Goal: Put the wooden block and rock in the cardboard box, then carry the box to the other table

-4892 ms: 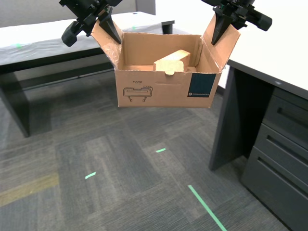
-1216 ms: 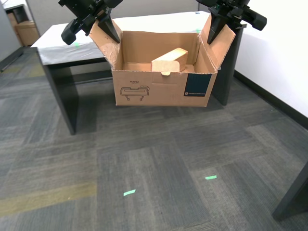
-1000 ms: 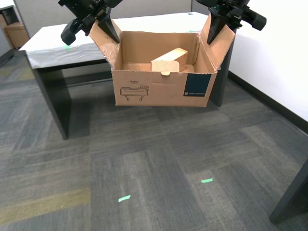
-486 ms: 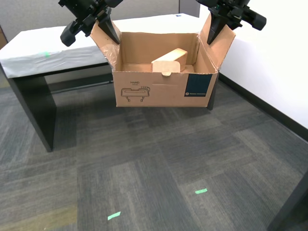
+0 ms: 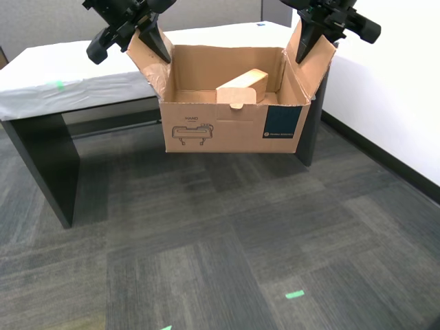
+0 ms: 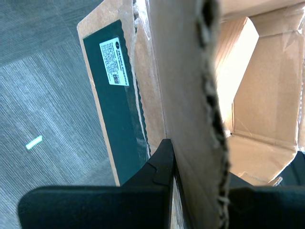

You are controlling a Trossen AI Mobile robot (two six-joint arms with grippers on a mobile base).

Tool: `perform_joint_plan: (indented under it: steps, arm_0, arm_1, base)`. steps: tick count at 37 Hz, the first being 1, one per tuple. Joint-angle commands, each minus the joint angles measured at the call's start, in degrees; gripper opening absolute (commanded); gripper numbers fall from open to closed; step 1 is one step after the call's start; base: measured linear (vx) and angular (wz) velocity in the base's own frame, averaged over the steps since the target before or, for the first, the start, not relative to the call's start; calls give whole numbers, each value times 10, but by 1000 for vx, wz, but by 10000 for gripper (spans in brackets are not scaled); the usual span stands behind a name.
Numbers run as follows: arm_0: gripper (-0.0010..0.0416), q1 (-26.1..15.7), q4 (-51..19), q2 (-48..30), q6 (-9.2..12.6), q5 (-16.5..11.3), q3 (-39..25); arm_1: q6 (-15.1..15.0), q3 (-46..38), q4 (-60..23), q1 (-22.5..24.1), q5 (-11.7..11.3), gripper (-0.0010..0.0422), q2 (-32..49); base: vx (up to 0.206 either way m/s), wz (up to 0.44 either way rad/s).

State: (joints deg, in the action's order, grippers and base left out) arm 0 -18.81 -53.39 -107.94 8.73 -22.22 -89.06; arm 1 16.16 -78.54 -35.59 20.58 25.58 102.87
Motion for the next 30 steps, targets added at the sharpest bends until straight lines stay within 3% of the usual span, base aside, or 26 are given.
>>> perform_joint_plan:
  steps: [1,23,30]
  arm_0:
    - [-1,-4,4,1,5,-15,-1]
    - [-1,-5,7,1,8,-14,-1]
    - [-1,-5,6,1,8,11,-1]
  arm_1:
    - [-12,-1,-2,2,13,-1,0]
    - [-29,-1,-14,2,13,-1,0]
    - [-28,-1,-21,2,13,-1,0]
  base:
    - [200,165]
    - [196,166]
    - [181,77]
